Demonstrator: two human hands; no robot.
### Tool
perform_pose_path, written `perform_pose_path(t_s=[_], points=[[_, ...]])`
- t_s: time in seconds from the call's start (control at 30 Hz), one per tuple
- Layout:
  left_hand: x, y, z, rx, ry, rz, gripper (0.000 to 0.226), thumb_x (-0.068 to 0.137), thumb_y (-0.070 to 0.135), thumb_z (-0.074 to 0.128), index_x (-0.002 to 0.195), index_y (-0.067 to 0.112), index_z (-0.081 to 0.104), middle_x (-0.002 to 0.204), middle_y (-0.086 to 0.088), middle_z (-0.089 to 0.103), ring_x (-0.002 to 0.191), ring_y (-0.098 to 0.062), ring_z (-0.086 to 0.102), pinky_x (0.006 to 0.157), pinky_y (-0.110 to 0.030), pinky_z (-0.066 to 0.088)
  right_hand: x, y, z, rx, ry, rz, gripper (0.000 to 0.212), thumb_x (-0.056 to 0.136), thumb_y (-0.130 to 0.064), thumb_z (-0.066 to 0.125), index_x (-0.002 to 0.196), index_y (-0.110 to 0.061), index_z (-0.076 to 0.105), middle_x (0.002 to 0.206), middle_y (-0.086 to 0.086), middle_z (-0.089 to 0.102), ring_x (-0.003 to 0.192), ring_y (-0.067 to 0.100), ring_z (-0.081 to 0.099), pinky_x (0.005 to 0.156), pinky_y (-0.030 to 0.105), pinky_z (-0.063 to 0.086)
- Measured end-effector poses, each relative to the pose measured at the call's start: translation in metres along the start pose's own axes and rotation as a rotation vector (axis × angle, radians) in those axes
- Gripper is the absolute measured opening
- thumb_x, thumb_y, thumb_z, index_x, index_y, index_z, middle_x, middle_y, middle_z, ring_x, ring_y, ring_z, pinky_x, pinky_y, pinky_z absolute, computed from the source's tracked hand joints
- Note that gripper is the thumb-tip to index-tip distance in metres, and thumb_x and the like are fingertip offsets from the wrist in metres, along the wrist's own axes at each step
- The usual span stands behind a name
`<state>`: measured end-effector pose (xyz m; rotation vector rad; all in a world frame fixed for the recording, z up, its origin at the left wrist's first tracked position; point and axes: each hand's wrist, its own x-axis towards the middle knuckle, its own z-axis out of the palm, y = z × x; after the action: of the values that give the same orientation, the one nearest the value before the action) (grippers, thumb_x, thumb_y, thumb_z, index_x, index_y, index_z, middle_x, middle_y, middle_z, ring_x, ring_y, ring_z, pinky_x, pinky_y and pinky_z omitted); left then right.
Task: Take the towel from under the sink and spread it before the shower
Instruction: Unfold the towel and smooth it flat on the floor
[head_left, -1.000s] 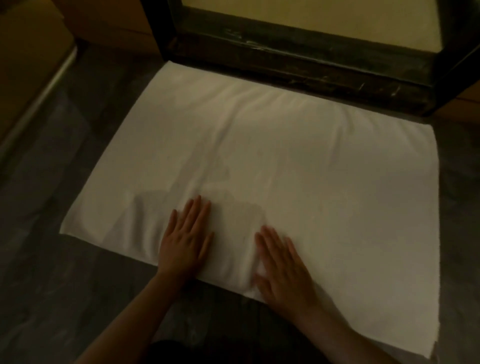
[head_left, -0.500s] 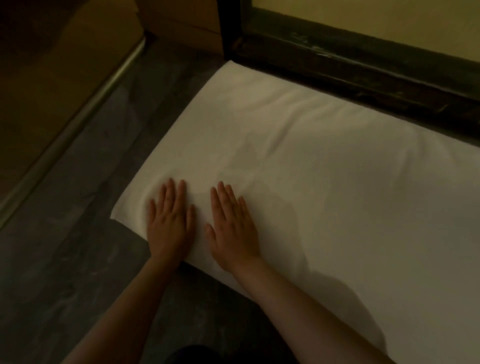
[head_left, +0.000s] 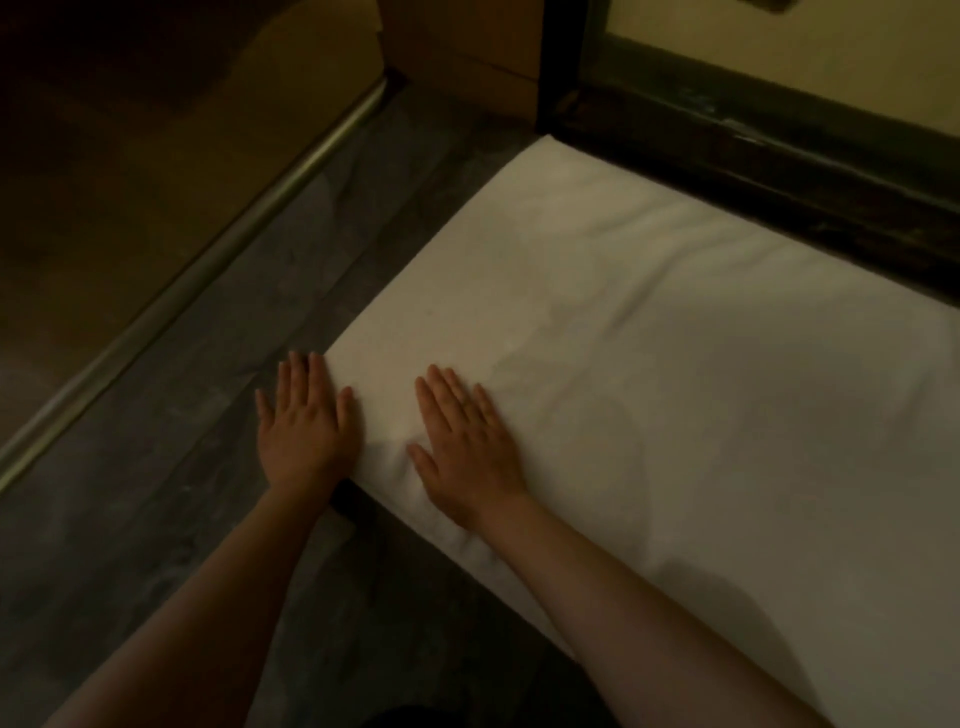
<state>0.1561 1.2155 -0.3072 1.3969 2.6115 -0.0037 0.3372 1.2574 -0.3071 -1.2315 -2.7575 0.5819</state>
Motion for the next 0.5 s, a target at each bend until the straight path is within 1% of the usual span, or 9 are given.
perform_pose_path(t_s=[0.07,0.13,0.2,0.27,0.33,0.4,0.47,0.5], points=[[0.005,0.018,-0.007,0.015,0.063,0.09,0.066,0.096,0.053,0.009,0.151,0.016,0.006,0.158,-0.005,-0.002,0.142,-0.013,-0.008,0.117,-0.04,-0.005,-0.001,0.018,-0.011,0.004,0.055,0.017,0.067,0.095,-0.043,0.034,0.151,-0.014,0.01,0.16,0.008,0.006,0.147,0.019,-0.001,0.116,0.037,-0.008],[0.008,0.056,-0.013,-0.019,0.089,0.273,0.066,0.094,0.053,0.01,0.15,0.018,0.011,0.156,-0.003,0.004,0.142,-0.013,-0.003,0.116,-0.037,-0.003,-0.005,0.046,-0.026,-0.001,0.121,0.123,0.065,0.094,-0.039,0.037,0.151,-0.015,0.015,0.16,0.007,0.01,0.147,0.019,0.001,0.116,0.037,-0.007],[0.008,0.105,-0.014,-0.055,0.056,0.471,0.062,0.094,0.05,0.015,0.15,0.022,0.018,0.156,-0.002,0.012,0.143,-0.015,0.006,0.115,-0.034,0.0,-0.012,0.082,-0.04,-0.017,0.166,0.245,0.063,0.094,-0.035,0.039,0.15,-0.016,0.018,0.159,0.007,0.012,0.147,0.019,0.002,0.116,0.038,-0.006],[0.003,0.154,-0.008,-0.06,0.02,0.627,0.059,0.095,0.045,0.02,0.149,0.021,0.02,0.156,-0.004,0.017,0.145,-0.019,0.012,0.116,-0.034,0.004,-0.022,0.12,-0.054,-0.044,0.212,0.355,0.062,0.094,-0.033,0.039,0.15,-0.015,0.02,0.159,0.007,0.013,0.147,0.019,0.003,0.116,0.039,-0.004],[-0.003,0.2,0.002,-0.055,0.004,0.72,0.056,0.099,0.042,0.025,0.15,0.021,0.017,0.157,-0.003,0.015,0.145,-0.019,0.01,0.116,-0.034,0.003,-0.037,0.152,-0.065,-0.096,0.261,0.463,0.062,0.095,-0.033,0.037,0.15,-0.013,0.019,0.159,0.009,0.013,0.147,0.021,0.004,0.116,0.04,-0.003],[-0.012,0.238,0.012,-0.06,-0.006,0.771,0.057,0.099,0.041,0.028,0.15,0.022,0.012,0.158,-0.001,0.011,0.146,-0.015,0.005,0.116,-0.033,0.0,-0.055,0.18,-0.072,-0.126,0.304,0.582,0.064,0.095,-0.035,0.036,0.15,-0.011,0.016,0.159,0.011,0.011,0.147,0.022,0.003,0.117,0.042,-0.001],[-0.021,0.265,0.023,-0.045,-0.023,0.802,0.058,0.099,0.043,0.027,0.15,0.024,0.006,0.158,0.002,0.006,0.145,-0.012,0.001,0.116,-0.032,-0.003,-0.075,0.202,-0.075,-0.119,0.314,0.677,0.066,0.095,-0.04,0.033,0.15,-0.01,0.013,0.159,0.011,0.008,0.147,0.022,0.002,0.118,0.042,-0.001],[-0.023,0.272,0.028,-0.02,-0.022,0.812,0.059,0.099,0.045,0.024,0.15,0.025,0.003,0.158,0.003,0.003,0.145,-0.011,-0.001,0.116,-0.032,-0.004,-0.083,0.209,-0.074,-0.111,0.301,0.695,0.067,0.095,-0.042,0.032,0.151,-0.01,0.011,0.159,0.011,0.006,0.147,0.022,0.001,0.118,0.042,-0.001]])
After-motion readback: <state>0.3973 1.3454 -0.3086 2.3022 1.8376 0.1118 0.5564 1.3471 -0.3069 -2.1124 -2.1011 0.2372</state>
